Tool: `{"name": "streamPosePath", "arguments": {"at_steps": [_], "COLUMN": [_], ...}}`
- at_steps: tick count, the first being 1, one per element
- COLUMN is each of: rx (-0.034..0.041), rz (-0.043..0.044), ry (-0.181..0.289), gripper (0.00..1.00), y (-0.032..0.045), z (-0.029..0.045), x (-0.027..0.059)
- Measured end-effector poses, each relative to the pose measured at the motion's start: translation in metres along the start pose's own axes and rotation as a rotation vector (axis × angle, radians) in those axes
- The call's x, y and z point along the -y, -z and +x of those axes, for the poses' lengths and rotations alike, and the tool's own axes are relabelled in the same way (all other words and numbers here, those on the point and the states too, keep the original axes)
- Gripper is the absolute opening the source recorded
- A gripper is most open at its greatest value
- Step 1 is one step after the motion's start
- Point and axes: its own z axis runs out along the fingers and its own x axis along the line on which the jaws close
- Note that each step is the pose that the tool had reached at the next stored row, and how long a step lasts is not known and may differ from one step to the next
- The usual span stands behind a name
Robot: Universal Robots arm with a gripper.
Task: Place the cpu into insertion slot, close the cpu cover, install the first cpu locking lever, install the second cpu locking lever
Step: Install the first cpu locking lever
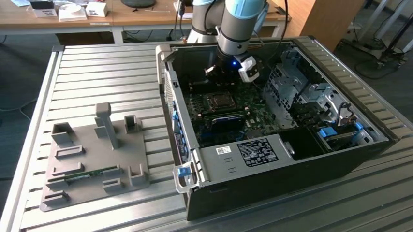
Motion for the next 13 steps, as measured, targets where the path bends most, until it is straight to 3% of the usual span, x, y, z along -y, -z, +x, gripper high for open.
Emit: {"name": "streamPosePath", "arguments": {"at_steps": [5,13], "rx": [0.0067,0.0079], "rz": [0.0019,0.0023], "ry": [-0.034,-0.040], "gripper": [0.11,0.11], "y": [-0.0002,-0.0007], "z": [0.0000,0.0002], "x": [-0.0009,-0.0038]}}
